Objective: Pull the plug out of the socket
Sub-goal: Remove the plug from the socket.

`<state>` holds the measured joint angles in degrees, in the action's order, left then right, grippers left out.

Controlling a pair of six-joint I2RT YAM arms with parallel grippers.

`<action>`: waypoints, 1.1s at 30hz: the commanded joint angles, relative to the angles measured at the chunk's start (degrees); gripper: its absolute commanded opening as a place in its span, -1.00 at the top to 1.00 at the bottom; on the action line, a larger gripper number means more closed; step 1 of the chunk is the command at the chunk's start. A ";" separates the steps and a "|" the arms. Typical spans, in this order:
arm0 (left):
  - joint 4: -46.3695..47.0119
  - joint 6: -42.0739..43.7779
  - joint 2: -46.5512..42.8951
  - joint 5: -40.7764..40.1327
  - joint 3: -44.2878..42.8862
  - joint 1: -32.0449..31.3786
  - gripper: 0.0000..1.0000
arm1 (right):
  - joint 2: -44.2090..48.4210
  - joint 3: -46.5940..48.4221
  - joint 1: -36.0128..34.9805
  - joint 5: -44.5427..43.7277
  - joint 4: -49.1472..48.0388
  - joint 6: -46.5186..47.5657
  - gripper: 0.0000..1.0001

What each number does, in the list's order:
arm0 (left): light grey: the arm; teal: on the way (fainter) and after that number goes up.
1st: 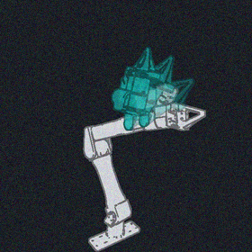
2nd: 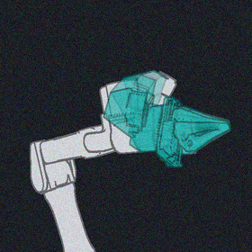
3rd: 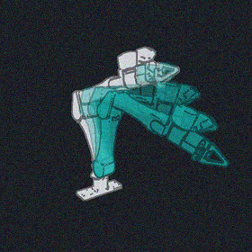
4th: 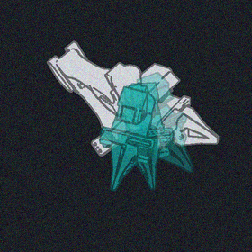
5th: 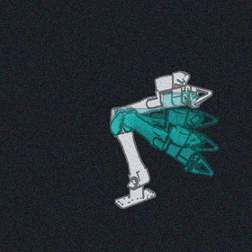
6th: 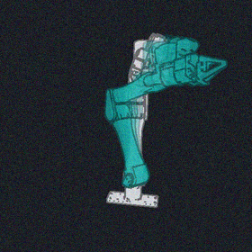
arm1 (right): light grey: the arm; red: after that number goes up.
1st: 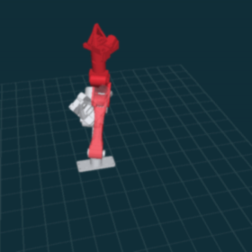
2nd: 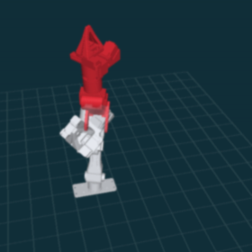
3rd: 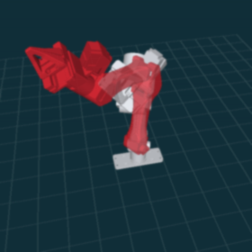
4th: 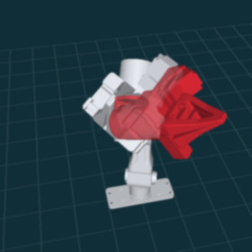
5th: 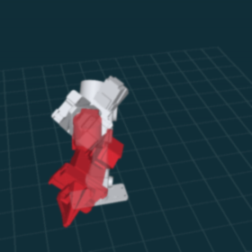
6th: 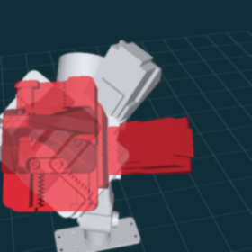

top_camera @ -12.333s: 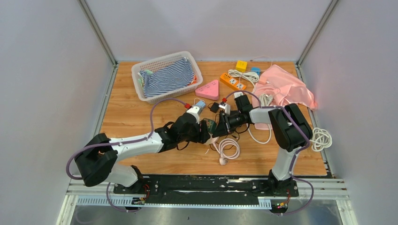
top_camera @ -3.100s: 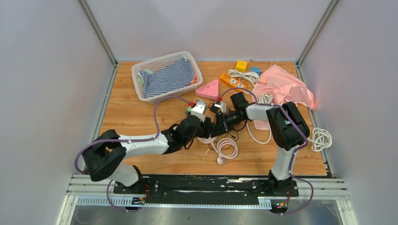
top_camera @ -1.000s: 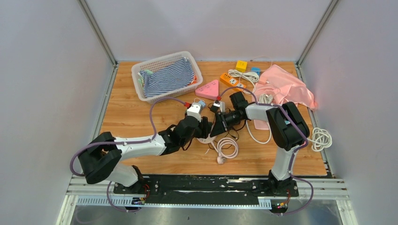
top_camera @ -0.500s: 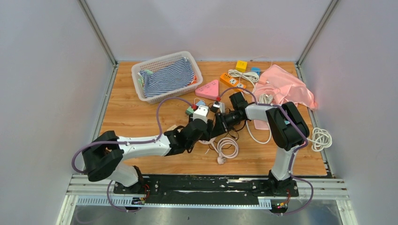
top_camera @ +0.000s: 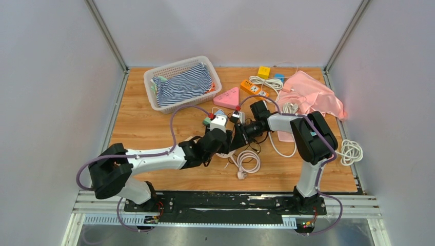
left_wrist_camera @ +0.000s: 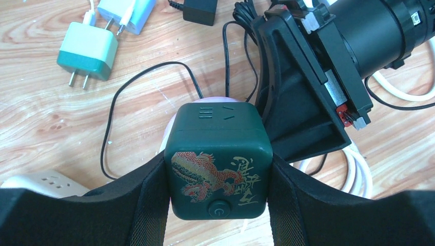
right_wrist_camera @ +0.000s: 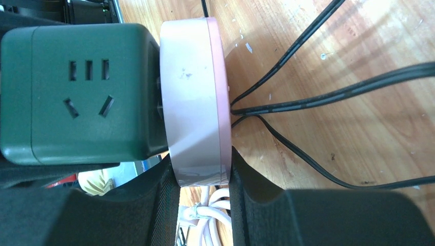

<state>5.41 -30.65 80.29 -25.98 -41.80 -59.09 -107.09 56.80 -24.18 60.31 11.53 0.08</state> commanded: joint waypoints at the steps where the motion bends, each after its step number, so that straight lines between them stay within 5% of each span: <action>1: -13.21 0.65 3.03 -11.89 -5.00 -3.45 1.00 | -3.09 -1.15 0.98 -15.11 0.71 4.14 0.99; 11: -0.78 -1.84 -4.38 11.27 3.18 4.07 1.00 | -2.98 -1.10 0.93 -15.67 0.83 4.32 1.00; 20: -2.61 0.04 -3.85 -1.09 1.93 0.21 1.00 | -2.79 -1.04 0.97 -15.75 0.92 4.45 1.00; 26: -13.42 1.38 2.54 -11.71 -5.97 -3.83 1.00 | -3.05 -0.92 0.89 -15.67 1.13 4.58 1.00; 33: -2.27 -1.08 -3.07 9.08 1.03 2.37 1.00 | -2.80 -0.97 0.92 -15.68 1.19 4.67 1.00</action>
<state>0.86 -30.46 80.99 -27.18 -44.36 -60.12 -107.18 57.14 -24.58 59.57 12.27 0.86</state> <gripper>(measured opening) 0.600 0.359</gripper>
